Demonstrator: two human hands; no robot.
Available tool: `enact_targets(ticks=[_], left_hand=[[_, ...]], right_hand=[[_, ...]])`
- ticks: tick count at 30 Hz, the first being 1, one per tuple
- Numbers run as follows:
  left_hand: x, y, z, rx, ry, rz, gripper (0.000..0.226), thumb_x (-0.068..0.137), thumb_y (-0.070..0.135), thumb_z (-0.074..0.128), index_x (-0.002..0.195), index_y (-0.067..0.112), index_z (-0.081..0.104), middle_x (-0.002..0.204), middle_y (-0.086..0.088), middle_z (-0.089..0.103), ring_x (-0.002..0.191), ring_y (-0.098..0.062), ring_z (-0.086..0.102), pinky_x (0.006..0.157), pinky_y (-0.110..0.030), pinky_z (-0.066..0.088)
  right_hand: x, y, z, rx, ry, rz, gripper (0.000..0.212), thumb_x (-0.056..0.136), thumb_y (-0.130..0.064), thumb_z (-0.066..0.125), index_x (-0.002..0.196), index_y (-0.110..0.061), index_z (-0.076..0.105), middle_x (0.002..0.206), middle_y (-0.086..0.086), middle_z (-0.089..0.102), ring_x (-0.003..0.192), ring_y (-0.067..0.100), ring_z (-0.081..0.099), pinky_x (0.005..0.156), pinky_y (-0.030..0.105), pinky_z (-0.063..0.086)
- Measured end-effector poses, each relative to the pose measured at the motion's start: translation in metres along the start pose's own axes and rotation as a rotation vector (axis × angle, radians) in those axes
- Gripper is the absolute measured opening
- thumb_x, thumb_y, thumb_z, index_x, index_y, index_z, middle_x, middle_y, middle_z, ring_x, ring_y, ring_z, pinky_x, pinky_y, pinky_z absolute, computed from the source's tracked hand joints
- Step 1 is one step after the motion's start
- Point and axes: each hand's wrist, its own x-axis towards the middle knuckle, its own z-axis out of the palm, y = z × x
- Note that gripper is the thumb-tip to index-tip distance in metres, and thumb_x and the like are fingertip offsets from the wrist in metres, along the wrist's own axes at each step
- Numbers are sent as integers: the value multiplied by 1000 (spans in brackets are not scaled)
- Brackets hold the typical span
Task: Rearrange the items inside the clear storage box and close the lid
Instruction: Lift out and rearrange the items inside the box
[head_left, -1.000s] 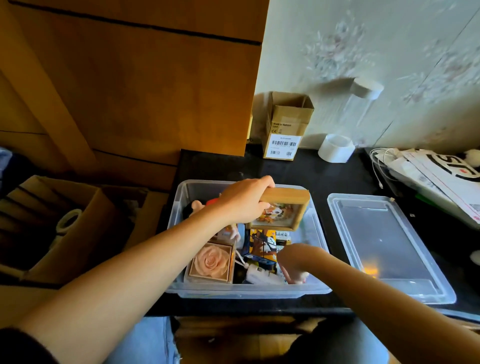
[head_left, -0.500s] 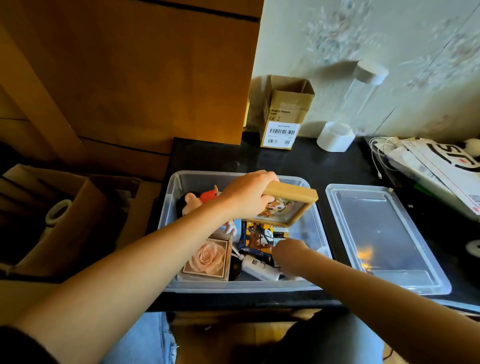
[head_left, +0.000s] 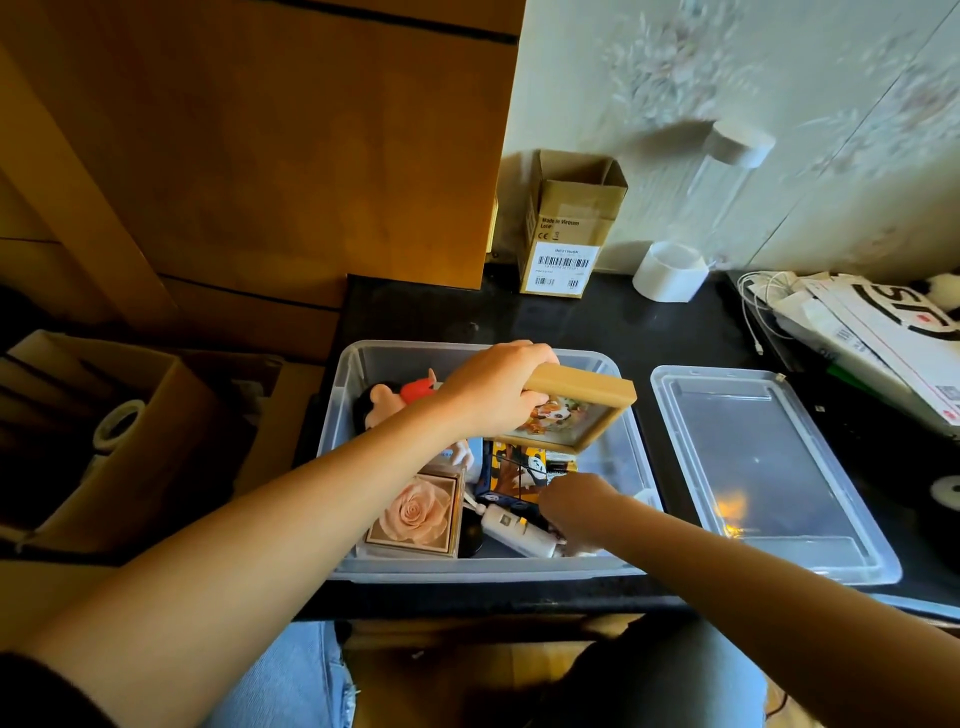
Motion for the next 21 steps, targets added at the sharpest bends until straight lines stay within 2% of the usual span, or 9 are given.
enact_targets(ticks=[2,5,7,9,11,13,16,18,21], left_hand=[[-3,0,1,-14,14,16,29,89,17,61,118,17,56,111,1,56,90,-14,50,75,-29,40],[-7,-1,0,-59,62,8,30,89,17,62,118,16,58,111,1,58,94,-15,53,80,-29,44],[-7,-2,-1,-104,114,-14,29,88,17,63,117,15,59,106,1,60,92,-14,54,76,-24,42],[-5,-3,-4,-146,152,-63,27,88,17,64,114,14,60,99,3,60,88,-12,55,70,-19,40],[-3,-5,-6,-161,145,-125,26,88,18,64,114,13,60,100,0,61,90,-14,57,72,-21,43],[-3,-7,-4,-151,90,-165,27,88,18,63,115,12,60,105,-3,63,93,-16,59,75,-26,47],[-8,-7,4,-90,5,-144,27,90,22,62,115,13,64,109,-3,63,98,-18,59,81,-31,49],[-13,-8,1,-49,41,-126,26,92,27,59,115,15,64,111,-2,59,99,-17,56,84,-32,47],[-23,-18,-20,-15,270,-144,20,96,19,50,105,13,66,105,-4,58,93,-19,57,79,-36,49]], right_hand=[[-3,4,-4,90,-24,1,41,84,-25,67,116,-2,54,109,10,62,99,25,59,78,32,47],[-11,15,-15,293,-41,-14,43,81,-37,69,102,0,63,97,8,69,83,17,59,79,25,47],[-18,20,-22,401,14,-17,38,81,-34,70,99,0,67,96,11,71,78,18,62,79,25,50],[-23,23,-27,432,117,-7,33,83,-30,68,102,-2,67,97,10,70,84,22,64,82,27,51],[-27,26,-30,461,193,20,28,86,-28,65,102,-5,68,96,10,70,80,22,65,76,24,51],[-30,30,-32,510,246,44,25,88,-26,62,100,-6,70,94,10,70,76,20,67,65,16,48],[-30,28,-36,602,293,31,20,90,-25,60,99,-10,70,88,3,70,57,7,63,52,5,43],[-31,24,-43,647,345,13,19,91,-22,57,96,-11,71,85,1,71,58,8,66,55,9,49],[-31,16,-59,692,520,11,17,91,-19,55,93,-9,69,86,4,72,69,15,68,65,27,56]])
